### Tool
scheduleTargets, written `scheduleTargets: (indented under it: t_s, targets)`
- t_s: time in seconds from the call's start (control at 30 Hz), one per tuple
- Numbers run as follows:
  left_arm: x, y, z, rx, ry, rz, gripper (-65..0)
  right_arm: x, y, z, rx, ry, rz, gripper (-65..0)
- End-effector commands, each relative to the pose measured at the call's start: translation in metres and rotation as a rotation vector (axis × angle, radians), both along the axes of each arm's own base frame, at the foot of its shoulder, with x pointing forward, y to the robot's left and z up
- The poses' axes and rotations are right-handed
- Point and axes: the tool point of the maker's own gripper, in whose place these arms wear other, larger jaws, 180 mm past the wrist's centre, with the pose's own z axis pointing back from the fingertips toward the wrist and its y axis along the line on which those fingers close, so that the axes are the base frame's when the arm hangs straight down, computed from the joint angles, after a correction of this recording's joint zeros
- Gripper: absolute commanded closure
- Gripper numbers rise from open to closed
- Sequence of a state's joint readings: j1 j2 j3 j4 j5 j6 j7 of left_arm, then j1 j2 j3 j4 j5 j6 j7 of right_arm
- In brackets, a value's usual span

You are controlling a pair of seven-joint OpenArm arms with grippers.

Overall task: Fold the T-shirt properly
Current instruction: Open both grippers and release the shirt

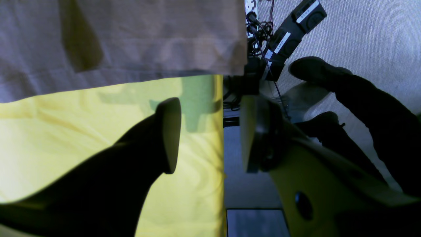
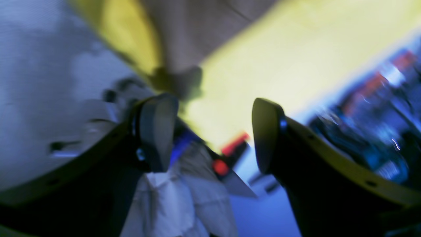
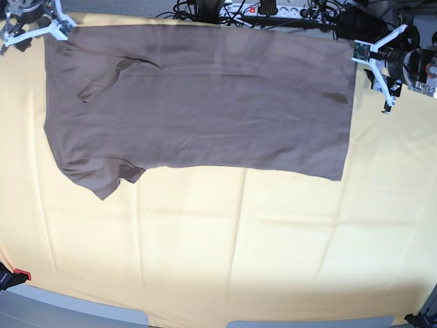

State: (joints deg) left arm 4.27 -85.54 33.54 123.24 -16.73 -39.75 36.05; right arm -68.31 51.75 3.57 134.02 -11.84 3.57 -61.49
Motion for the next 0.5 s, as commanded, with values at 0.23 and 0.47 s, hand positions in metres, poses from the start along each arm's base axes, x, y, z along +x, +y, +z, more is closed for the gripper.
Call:
scheduleTargets:
  t_s: [0.23, 0.47]
  targets:
    - [0.064, -0.014, 0.023, -0.100, -0.247, 0.182, -30.3, 0.054, -0.023, 0.045, -0.065, -0.284, -0.005, -39.2]
    - [0.142, -0.009, 0.050, -0.223, -0.428, 0.409, -30.3, 0.087, -0.048, 0.088, -0.124, -0.479, -0.030, -39.2]
